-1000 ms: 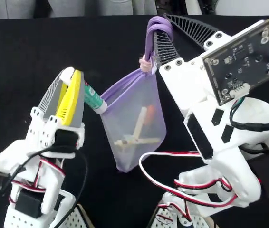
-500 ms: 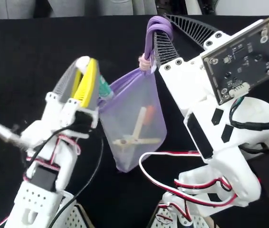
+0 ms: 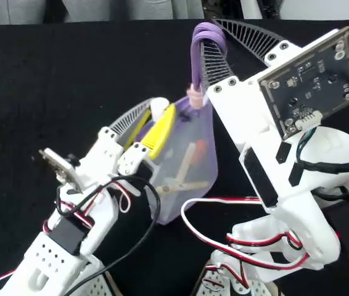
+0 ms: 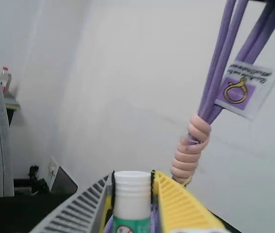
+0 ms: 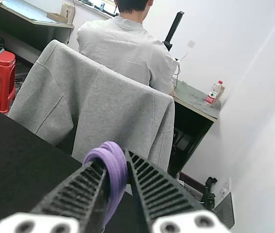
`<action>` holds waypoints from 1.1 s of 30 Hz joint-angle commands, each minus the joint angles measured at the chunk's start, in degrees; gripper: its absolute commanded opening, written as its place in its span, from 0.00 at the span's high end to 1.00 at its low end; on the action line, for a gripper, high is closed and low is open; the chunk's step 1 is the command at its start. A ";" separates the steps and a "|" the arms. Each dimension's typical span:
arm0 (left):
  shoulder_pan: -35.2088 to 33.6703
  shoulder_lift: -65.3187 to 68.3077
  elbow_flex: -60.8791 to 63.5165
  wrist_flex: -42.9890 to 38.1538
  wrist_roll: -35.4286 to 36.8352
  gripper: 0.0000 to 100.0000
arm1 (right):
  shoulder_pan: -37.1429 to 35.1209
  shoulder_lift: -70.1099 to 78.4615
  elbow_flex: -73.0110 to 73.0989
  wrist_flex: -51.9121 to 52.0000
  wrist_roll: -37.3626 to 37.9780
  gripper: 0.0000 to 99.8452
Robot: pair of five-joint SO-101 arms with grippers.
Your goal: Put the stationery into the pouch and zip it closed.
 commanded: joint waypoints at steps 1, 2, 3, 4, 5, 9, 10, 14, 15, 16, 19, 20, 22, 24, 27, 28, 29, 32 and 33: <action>0.48 0.09 -10.95 11.69 2.64 0.85 | -0.35 -1.10 0.13 0.88 0.53 0.99; 0.48 0.09 -13.05 14.15 2.73 0.85 | -0.35 -1.10 0.13 0.88 0.53 0.99; 0.48 0.09 -15.16 16.09 2.73 0.85 | -0.35 -1.10 0.13 0.88 0.53 0.99; 0.84 0.09 -17.27 18.02 2.73 0.85 | -0.35 -1.10 0.13 0.88 0.53 0.99; 0.92 0.09 -19.38 19.69 2.73 0.84 | -0.35 -1.10 0.13 0.88 0.53 0.99; 1.01 0.70 -25.54 26.81 0.18 0.84 | -0.35 -1.10 0.13 0.88 0.53 0.99; 1.71 0.79 -25.98 27.96 -1.85 0.84 | -0.35 -1.10 0.13 0.88 0.53 0.99; 7.08 0.79 -23.08 28.22 -7.21 0.84 | -0.26 -1.10 0.13 0.88 0.53 0.99; 8.13 0.79 -22.02 27.87 -7.38 0.84 | -0.26 -1.10 0.13 0.88 0.53 0.99; 8.75 0.79 -20.88 26.81 -7.38 0.84 | -0.26 -1.10 0.13 0.88 0.53 0.99; 8.84 0.70 -18.51 22.59 -7.30 0.84 | -0.26 -1.19 0.04 0.88 0.62 0.99; 8.13 0.70 -18.42 21.71 -7.21 0.84 | -0.26 -1.19 0.04 0.88 1.05 0.99; 5.93 0.53 -19.91 21.36 -7.12 0.84 | -0.26 -1.19 0.04 0.97 1.76 0.99; 3.03 0.53 -23.25 22.59 -7.12 0.84 | -0.26 -1.19 0.04 0.97 1.67 0.99; -3.65 0.18 -28.18 25.14 -7.03 0.84 | -0.26 -1.19 0.04 0.97 1.67 0.99; -6.64 0.09 -29.58 26.02 -7.03 0.84 | -0.26 -1.19 0.04 0.97 1.58 0.99; -9.89 0.09 -30.81 27.08 -7.03 0.84 | -0.26 -1.19 0.04 0.88 1.41 0.99; -20.62 0.09 -33.36 31.38 -6.59 0.84 | -0.35 -1.01 0.04 0.70 1.23 0.99; -24.22 0.09 -33.63 33.41 -5.01 0.84 | -0.44 -0.84 0.04 0.18 1.14 0.99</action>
